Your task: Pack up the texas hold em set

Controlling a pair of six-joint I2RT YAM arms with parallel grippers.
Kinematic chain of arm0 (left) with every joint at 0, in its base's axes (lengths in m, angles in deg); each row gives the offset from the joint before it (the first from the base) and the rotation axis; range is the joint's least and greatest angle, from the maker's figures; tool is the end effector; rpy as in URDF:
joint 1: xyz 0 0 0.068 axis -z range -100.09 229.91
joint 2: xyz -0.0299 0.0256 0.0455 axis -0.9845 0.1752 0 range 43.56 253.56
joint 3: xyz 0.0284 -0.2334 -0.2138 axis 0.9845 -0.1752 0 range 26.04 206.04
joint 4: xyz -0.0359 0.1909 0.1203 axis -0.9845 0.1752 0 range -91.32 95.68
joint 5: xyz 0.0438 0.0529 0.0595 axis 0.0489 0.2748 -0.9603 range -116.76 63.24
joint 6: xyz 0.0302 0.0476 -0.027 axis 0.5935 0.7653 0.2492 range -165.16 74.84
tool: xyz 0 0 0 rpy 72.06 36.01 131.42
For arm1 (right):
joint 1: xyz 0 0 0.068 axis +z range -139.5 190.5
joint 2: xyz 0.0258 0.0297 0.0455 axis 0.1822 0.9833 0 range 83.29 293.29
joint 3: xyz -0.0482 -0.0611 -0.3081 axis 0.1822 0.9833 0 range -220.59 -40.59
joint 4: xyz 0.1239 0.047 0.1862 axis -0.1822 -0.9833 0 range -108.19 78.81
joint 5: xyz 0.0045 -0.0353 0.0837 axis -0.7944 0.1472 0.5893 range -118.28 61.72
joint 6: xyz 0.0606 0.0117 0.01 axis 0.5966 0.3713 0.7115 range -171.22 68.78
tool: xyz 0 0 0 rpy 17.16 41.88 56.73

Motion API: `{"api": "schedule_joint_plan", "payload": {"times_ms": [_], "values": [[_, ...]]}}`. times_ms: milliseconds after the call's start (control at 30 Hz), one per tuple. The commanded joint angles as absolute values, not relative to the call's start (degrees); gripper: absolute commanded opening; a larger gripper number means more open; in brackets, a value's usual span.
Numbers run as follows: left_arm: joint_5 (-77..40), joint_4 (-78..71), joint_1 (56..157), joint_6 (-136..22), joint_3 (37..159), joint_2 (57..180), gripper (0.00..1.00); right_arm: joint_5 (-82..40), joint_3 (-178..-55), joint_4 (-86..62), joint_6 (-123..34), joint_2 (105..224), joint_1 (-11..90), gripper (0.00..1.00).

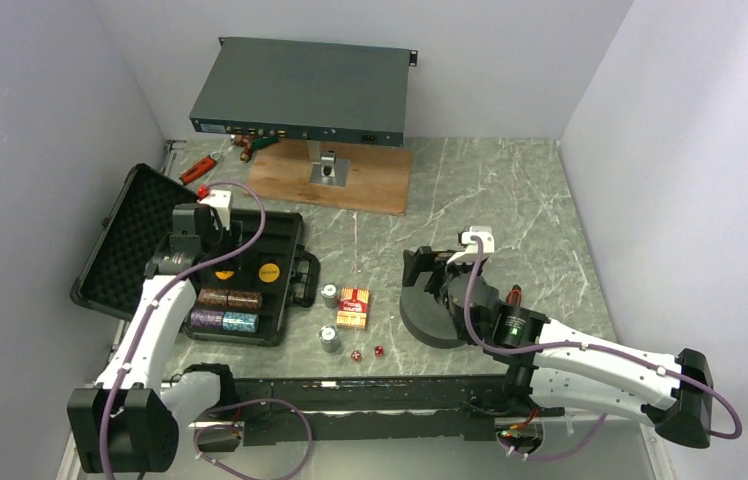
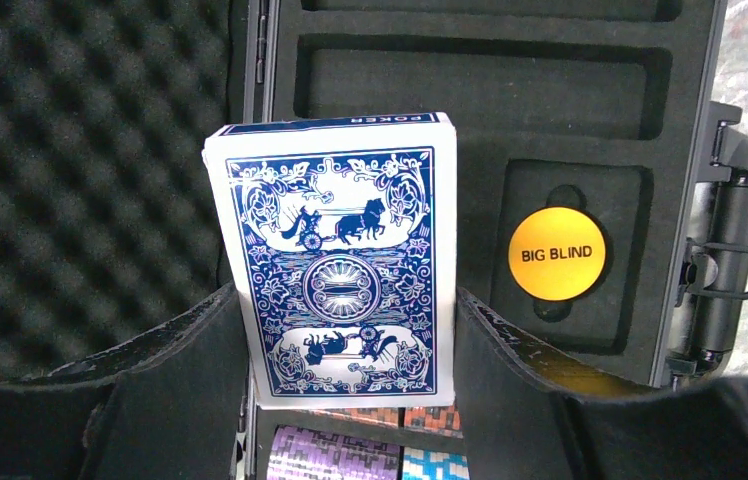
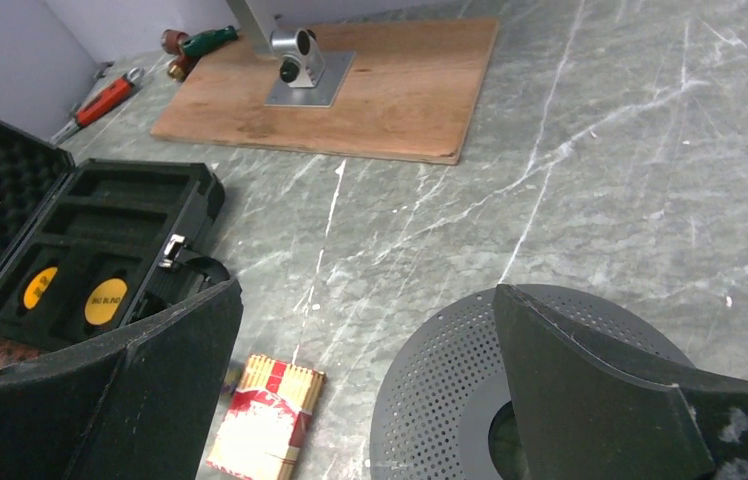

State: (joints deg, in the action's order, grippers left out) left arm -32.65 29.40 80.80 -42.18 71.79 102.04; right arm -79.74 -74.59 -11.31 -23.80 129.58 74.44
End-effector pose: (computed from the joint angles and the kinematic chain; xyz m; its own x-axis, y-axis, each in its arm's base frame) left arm 0.1634 0.0024 0.3069 -0.6896 0.0625 -0.7214 -0.0231 0.9939 0.1082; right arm 0.0881 0.0953 0.3296 -0.1872 0.2708 -0.9443 -0.1556 0.9409 0.3007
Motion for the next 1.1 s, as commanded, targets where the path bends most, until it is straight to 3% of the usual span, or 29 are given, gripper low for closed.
{"api": "schedule_joint_plan", "payload": {"times_ms": [0, 1067], "values": [[-29.42, 26.48, 78.64, -39.28, 72.47, 103.06, 0.0, -77.13, -75.29, -7.29, -28.81, 130.43, 74.57, 1.0], [-34.34, 30.59, 77.44, -33.92, 73.59, 116.54, 0.01, -78.63, -71.9, -10.0, -31.47, 125.63, 74.48, 1.0]]}}
